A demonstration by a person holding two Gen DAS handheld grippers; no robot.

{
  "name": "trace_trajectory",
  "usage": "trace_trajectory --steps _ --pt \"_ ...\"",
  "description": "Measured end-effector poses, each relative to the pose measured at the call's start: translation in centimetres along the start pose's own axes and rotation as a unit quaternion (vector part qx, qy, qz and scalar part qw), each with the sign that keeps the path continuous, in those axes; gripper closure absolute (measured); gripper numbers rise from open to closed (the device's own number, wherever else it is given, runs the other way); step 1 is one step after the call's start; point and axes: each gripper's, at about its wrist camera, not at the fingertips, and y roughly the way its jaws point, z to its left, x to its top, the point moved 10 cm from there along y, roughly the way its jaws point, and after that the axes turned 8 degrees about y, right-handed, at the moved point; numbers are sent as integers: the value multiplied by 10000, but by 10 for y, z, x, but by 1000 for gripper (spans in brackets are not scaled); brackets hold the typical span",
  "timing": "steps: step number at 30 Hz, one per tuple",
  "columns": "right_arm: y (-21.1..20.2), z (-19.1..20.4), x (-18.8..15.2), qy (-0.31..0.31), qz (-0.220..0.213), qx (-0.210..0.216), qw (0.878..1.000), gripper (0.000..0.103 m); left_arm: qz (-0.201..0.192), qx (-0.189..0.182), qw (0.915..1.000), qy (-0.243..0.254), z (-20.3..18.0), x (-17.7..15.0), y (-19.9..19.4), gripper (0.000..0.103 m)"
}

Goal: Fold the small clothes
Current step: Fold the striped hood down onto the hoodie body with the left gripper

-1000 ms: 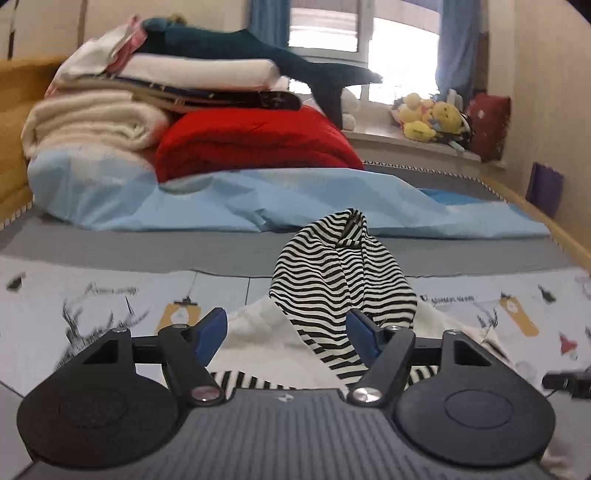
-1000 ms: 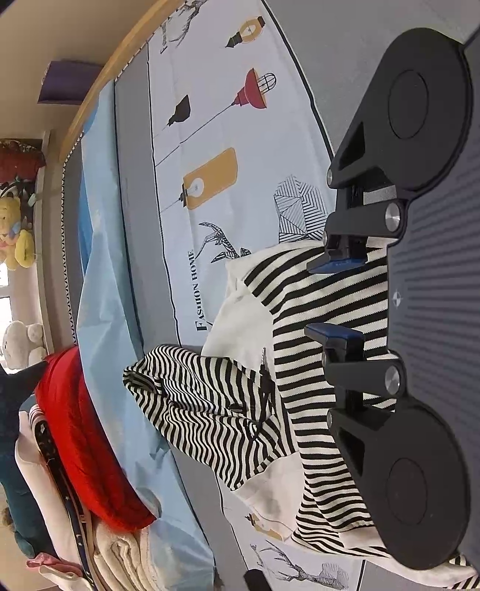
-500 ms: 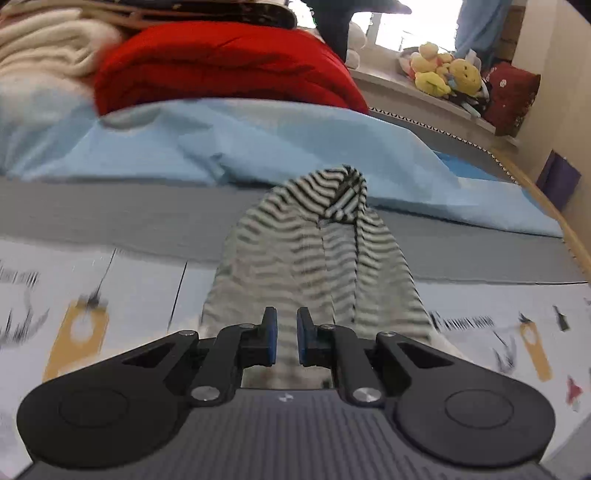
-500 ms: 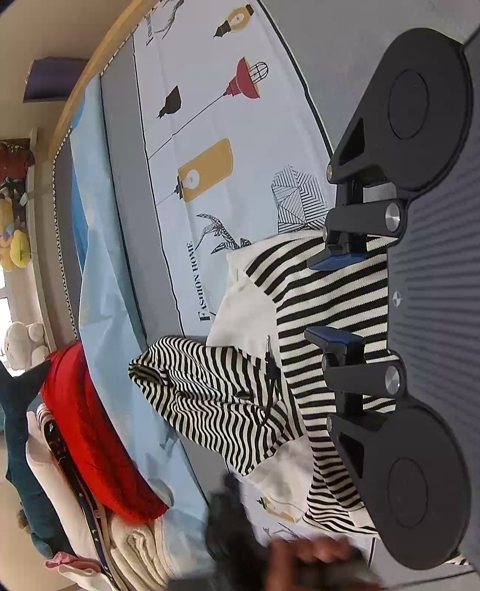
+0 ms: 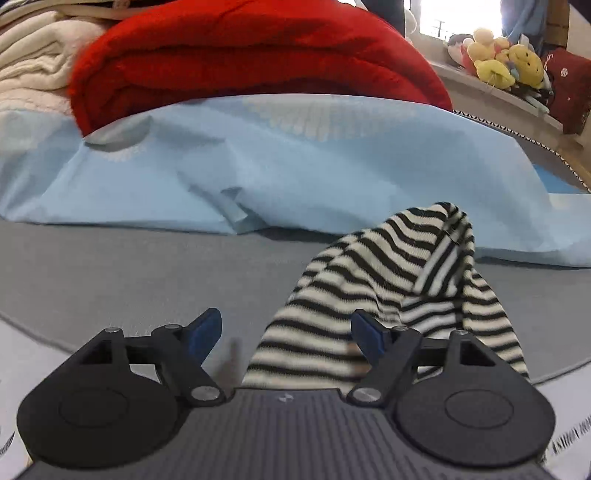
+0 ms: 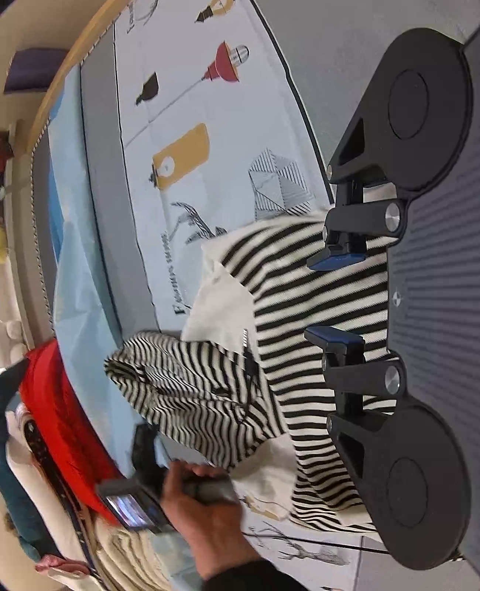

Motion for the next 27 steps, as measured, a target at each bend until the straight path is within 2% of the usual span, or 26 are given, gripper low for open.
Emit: trace_trajectory --steps 2,3,4,5,6,9,11,13,17,20,21,22,24,26,27 --pt "3 1 -4 -26 66 0 10000 68 -22 1 9999 142 -3 6 11 30" --pt "5 1 -5 -33 96 -3 9999 68 2 -1 9998 209 -3 8 16 46" --pt "8 1 -6 -39 126 -16 9999 68 73 -45 9995 291 -5 7 20 73" --pt "10 -1 -7 -24 161 -41 9999 68 170 -145 9990 385 -8 3 22 91" --pt "12 -2 -7 11 197 -53 9998 68 211 -265 9981 506 -11 0 19 102" --pt "17 -3 -8 117 275 -40 9995 68 -143 -507 9949 866 -18 -5 -16 102" --pt "17 -3 -7 161 273 -23 9995 68 -354 -819 9925 837 -20 -17 -60 102" --pt "16 -5 -5 262 240 -24 9994 68 -601 -996 9876 1053 -22 -36 -111 102" --pt "9 -12 3 438 64 -65 9990 68 -879 -1402 9767 1370 -21 -109 -230 102" --pt "6 -19 8 604 -78 -131 9981 68 -1041 -1869 9583 1894 -22 -179 -314 102" --pt "5 -22 9 686 -100 -136 9975 68 -921 -1968 9520 2156 -23 -205 -333 101" --pt "4 -24 9 753 -119 -116 9970 68 -664 -1998 9505 2286 -20 -229 -344 100" --pt "1 -24 10 806 -166 -72 9966 68 -237 -1792 9602 2131 -6 -249 -352 98" --pt "-2 -22 11 794 -227 32 9966 68 3 -1512 9805 1254 18 -244 -346 88" --pt "-2 -20 12 797 -242 86 9965 68 84 -1629 9852 521 29 -237 -340 79"
